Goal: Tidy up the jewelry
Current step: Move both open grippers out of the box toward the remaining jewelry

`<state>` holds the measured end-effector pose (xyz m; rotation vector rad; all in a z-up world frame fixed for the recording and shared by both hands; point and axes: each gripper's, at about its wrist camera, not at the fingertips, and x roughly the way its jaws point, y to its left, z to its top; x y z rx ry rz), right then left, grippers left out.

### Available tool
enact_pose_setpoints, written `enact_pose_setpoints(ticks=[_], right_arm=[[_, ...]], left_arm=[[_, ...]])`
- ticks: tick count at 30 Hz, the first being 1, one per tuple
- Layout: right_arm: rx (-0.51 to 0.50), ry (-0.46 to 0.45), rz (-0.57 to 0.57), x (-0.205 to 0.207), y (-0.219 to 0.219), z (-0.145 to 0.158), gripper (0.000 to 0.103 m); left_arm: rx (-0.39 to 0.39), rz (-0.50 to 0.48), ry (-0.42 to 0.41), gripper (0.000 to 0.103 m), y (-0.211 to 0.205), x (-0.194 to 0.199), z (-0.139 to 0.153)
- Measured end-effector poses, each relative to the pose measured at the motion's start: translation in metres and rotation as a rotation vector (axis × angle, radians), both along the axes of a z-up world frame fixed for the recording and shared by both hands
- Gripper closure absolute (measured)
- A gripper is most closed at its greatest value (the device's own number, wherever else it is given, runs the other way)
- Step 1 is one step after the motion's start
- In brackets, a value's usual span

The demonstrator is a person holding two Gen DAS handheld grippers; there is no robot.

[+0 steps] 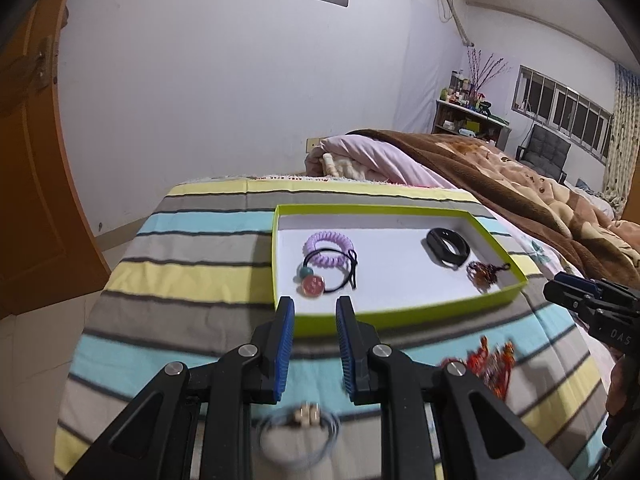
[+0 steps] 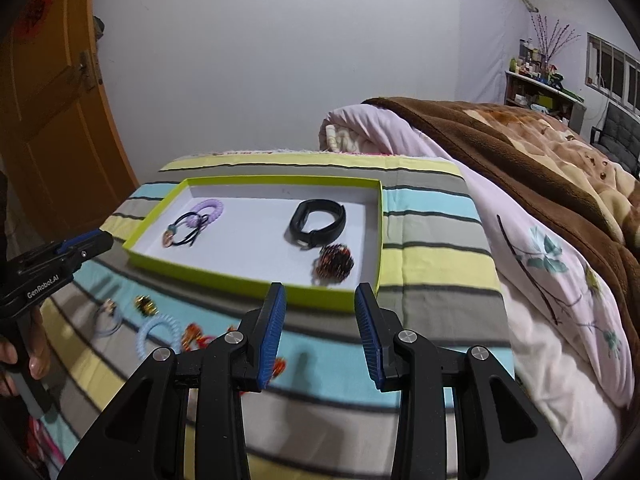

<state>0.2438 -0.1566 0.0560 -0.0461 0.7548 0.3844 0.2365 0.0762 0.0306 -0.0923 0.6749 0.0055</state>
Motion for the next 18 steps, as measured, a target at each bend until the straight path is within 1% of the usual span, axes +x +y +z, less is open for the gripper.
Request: enact_pose_setpoints(ticks=[8,18], right_arm=[[0.015,0.007,0.024,-0.033,0.000,-0.001,0.066],[0.031,0.033,0.050,-0.051,0.007,-0.012,0.066]], left_arm=[[-0.005,-0.005,-0.005,0.082,0.000,-0.044,0.000],[-0.012,0.019,0.012,0.082,0.015,-0.070,-0.009]])
